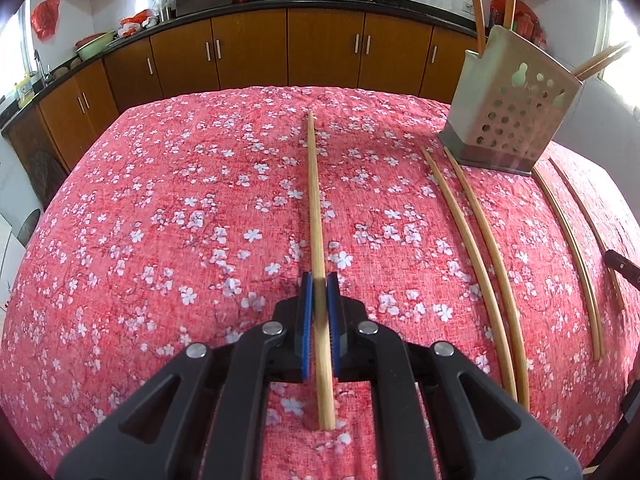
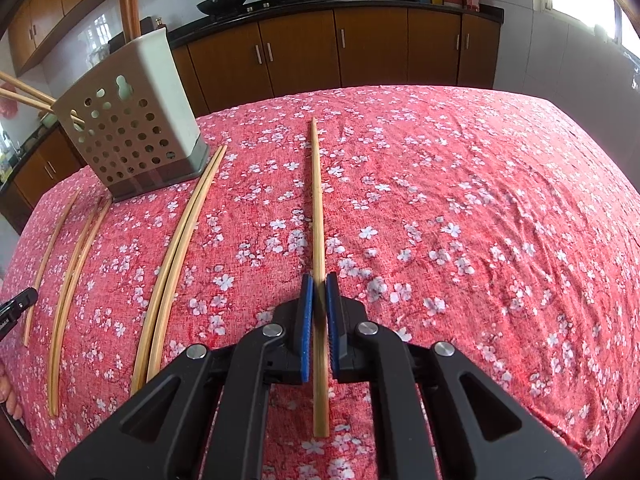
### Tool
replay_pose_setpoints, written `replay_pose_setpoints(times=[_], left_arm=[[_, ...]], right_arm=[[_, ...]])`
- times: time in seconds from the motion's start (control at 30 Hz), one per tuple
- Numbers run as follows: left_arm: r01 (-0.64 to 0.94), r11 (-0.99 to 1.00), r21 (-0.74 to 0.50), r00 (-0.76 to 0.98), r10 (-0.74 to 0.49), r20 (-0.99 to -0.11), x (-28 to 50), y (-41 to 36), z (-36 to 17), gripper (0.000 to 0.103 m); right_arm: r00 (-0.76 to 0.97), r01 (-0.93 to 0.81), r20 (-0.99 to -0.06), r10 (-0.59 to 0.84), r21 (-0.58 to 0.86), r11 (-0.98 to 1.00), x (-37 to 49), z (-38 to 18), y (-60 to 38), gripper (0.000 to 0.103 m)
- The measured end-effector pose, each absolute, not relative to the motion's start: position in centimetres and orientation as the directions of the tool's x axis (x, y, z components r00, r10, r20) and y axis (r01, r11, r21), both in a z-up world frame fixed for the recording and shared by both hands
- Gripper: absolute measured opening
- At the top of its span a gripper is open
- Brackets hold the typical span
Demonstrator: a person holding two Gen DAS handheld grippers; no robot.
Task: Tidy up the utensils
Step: 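Lift both held chopsticks upright and carry them over the beige holder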
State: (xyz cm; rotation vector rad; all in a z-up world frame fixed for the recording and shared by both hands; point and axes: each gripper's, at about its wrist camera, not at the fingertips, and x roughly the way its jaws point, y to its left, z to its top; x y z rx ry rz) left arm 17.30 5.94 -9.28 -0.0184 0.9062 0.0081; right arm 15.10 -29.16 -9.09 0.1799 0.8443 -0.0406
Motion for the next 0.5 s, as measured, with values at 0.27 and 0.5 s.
replay_pose_setpoints(times=[0.27,0.5], left_arm=[[-0.013,0.999,-0.039,0.675,-0.02,-0.737,16.1,6.5,-6.1,0.008],[0.004,0.996,-0.089,0.791,-0.058,-0.609,15.1,6.5,0.5,0.008]], right_arm=[[0.739,0.099,-0.672,0.052,0.184,0.978,13.1,-5.4,-30.3,0.008],[0.84,0.078,-0.541,0.051,0.212,0.974,11.6,0.5,-30.9,0.008]])
